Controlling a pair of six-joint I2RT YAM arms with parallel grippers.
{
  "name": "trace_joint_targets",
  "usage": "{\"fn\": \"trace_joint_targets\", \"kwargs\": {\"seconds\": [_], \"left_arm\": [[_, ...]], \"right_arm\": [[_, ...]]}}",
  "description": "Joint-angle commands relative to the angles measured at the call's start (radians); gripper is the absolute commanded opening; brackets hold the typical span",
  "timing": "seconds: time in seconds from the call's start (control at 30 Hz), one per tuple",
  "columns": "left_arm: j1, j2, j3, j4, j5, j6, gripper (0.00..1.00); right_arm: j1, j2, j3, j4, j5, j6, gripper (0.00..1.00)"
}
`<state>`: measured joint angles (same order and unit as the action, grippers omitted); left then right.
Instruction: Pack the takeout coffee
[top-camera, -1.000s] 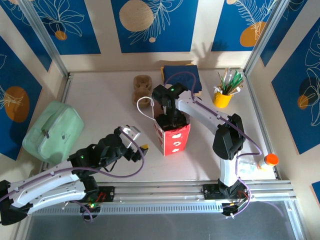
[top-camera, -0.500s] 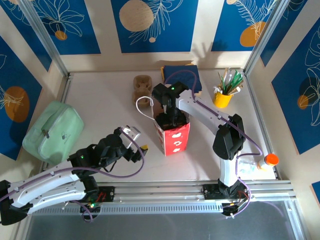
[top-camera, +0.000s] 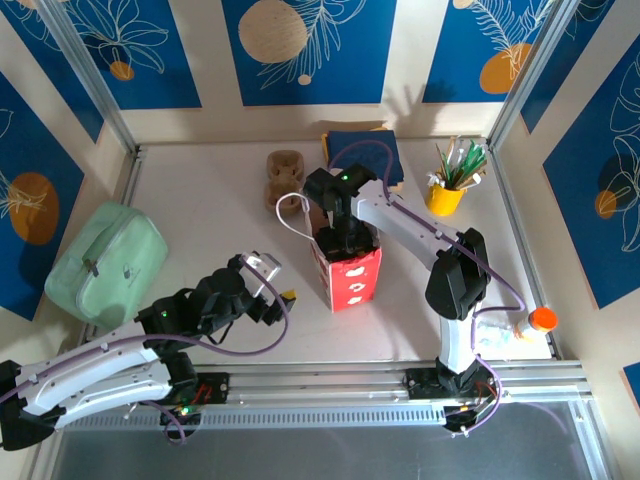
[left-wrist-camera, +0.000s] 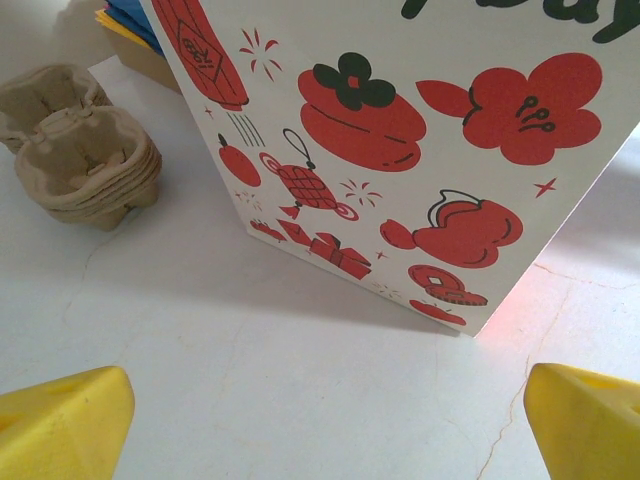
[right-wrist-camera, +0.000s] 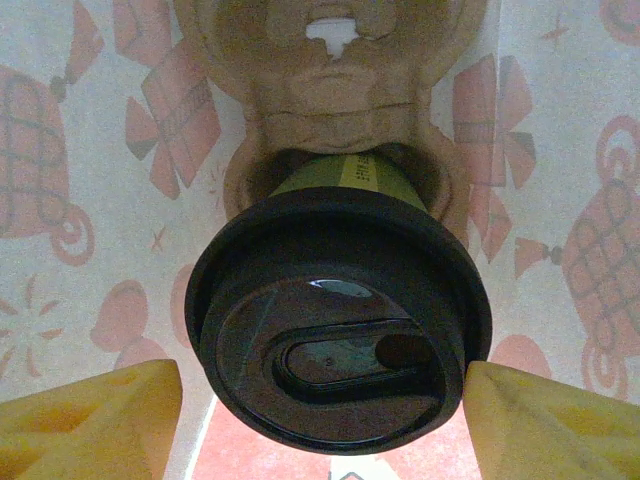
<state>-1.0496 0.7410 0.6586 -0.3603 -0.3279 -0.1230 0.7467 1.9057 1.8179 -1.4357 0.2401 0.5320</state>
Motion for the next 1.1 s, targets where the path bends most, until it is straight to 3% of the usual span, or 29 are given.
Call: {"fn": "trace_joint_targets", "kwargs": {"seconds": [0.0,1.07], "left_arm": [[-0.005,-0.015,-0.001,-0.011,-0.019,-0.004,1.00],[-0.006,0.006,0.026,-0.010,-0.007,-0.007,1.00]], "right_arm": [[0.012,-0.027,0.035,-0.048,0.030,0.005,0.74],[0.019,-0.053,-0.043,-0.009,0.038,-0.034,0.78]]}}
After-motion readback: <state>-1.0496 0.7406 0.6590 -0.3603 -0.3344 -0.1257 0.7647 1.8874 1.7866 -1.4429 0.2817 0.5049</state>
